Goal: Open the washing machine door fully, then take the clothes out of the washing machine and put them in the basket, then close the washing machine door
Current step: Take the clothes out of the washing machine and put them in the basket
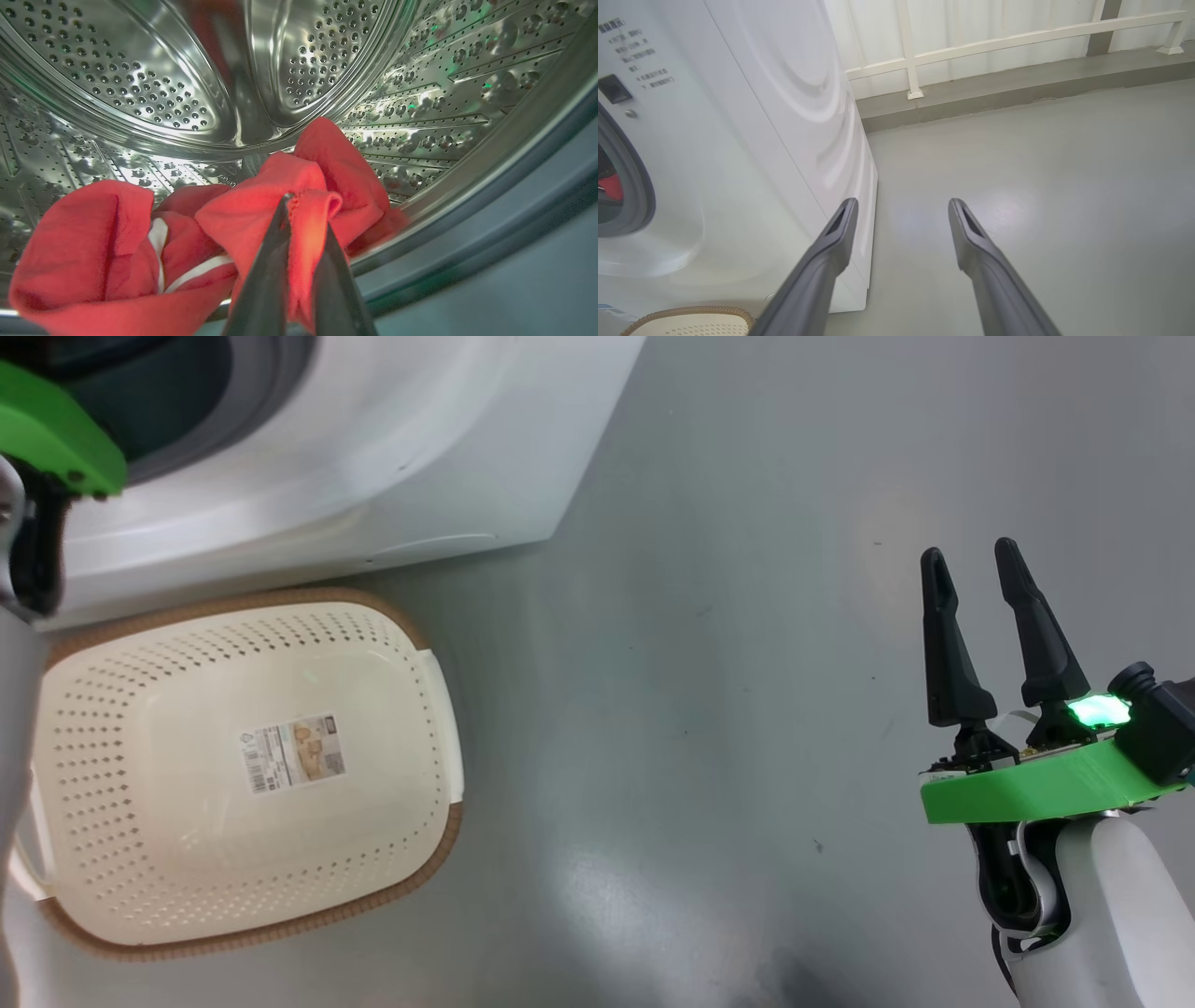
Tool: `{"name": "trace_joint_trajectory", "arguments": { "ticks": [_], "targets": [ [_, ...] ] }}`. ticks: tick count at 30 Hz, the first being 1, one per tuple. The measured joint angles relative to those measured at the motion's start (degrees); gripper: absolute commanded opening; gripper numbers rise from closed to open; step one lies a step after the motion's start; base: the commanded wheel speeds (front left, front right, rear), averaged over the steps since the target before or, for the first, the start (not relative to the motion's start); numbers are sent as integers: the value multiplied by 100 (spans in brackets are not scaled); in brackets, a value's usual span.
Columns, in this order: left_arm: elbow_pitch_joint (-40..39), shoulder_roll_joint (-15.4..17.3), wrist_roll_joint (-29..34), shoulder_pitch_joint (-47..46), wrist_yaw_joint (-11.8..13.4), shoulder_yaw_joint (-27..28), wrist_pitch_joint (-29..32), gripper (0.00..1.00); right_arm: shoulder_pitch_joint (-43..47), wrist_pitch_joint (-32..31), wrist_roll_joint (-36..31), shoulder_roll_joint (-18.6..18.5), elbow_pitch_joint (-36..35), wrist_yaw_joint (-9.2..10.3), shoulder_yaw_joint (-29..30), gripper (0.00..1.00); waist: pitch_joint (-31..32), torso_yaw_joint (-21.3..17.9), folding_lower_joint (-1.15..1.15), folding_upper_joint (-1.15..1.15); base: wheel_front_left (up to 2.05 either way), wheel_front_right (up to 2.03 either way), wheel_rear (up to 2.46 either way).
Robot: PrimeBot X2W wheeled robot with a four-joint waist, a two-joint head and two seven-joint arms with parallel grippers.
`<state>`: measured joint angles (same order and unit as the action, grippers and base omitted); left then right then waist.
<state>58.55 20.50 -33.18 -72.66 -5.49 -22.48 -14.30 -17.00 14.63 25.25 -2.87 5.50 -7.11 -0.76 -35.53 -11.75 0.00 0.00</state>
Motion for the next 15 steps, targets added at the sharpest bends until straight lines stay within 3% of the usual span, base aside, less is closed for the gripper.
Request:
{"name": "trace_joint_trajectory", "arguments": {
  "ticks": [15],
  "targets": [
    [-1569, -566, 636, 1246, -41, 1829, 0, 0, 65, 0, -96, -2, 16, 0, 65, 100, 400, 322, 0, 0, 0, 0, 0]
  ]
}}
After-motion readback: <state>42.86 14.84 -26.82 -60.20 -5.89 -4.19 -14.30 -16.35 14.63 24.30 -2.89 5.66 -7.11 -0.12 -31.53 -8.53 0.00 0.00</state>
